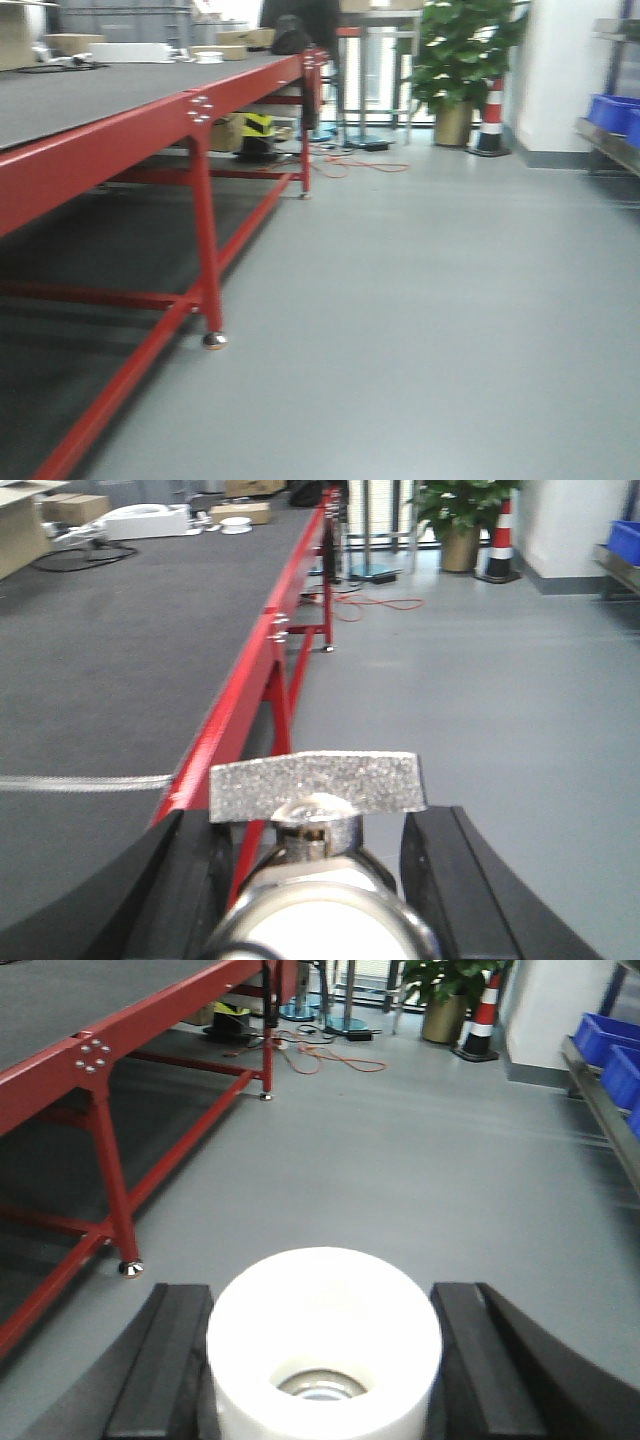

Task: Place valve from conveyor to right shelf box
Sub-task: 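Drive the base to the shelf of blue bins holding both valves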

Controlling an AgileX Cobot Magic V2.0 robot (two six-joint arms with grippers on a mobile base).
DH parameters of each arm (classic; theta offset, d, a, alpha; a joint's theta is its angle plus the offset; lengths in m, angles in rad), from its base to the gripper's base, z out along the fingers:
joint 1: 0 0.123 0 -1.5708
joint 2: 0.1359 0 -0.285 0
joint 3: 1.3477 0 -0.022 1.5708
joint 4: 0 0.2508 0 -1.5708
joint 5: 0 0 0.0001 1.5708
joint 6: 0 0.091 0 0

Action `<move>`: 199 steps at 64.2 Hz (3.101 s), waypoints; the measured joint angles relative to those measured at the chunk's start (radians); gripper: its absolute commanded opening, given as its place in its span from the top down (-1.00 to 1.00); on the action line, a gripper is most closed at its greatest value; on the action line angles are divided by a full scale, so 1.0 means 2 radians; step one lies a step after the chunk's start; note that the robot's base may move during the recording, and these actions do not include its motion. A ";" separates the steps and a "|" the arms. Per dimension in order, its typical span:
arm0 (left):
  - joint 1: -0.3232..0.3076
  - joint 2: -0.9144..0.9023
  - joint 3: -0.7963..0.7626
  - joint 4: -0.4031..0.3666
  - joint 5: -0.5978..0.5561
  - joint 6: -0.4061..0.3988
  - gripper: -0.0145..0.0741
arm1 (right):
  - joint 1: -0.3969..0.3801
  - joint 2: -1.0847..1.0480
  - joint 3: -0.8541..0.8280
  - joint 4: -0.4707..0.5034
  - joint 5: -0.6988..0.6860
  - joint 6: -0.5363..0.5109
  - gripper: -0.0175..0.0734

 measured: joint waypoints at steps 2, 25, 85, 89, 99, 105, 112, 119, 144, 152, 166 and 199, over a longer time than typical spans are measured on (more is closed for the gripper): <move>0.000 0.000 0.000 0.000 0.000 0.000 0.92 | 0.000 0.000 0.000 0.000 0.000 0.000 0.95; 0.000 0.000 0.000 0.000 0.000 0.000 0.92 | 0.000 0.000 0.000 0.000 0.000 0.000 0.95; 0.000 0.000 0.000 0.000 0.000 0.000 0.92 | 0.000 -0.002 0.000 0.000 0.000 0.000 0.95; 0.000 0.000 0.000 0.000 0.000 0.000 0.92 | 0.000 -0.002 0.000 0.000 0.000 0.000 0.95; 0.000 0.000 0.000 0.000 0.000 0.000 0.92 | 0.000 -0.002 0.000 0.000 0.000 0.000 0.95; 0.000 0.000 0.000 0.000 0.000 0.000 0.92 | 0.000 -0.002 0.000 0.000 0.000 0.000 0.95; 0.000 0.000 0.000 0.000 0.000 0.000 0.92 | 0.000 -0.002 0.000 0.000 0.000 0.000 0.95; 0.000 0.000 0.000 0.000 0.000 0.000 0.92 | 0.000 -0.002 0.000 0.000 0.000 0.000 0.95; 0.000 0.000 0.000 0.000 0.000 0.000 0.92 | 0.000 -0.002 0.000 0.000 -0.003 0.000 0.95; 0.000 0.000 0.000 0.000 0.000 0.000 0.92 | 0.000 -0.002 0.000 0.000 -0.003 0.000 0.95; 0.000 0.000 0.000 0.000 0.000 0.000 0.92 | 0.000 -0.002 0.000 0.000 -0.003 0.000 0.95; 0.000 0.000 0.000 0.000 0.000 0.000 0.92 | 0.000 -0.002 0.000 0.000 -0.003 0.000 0.95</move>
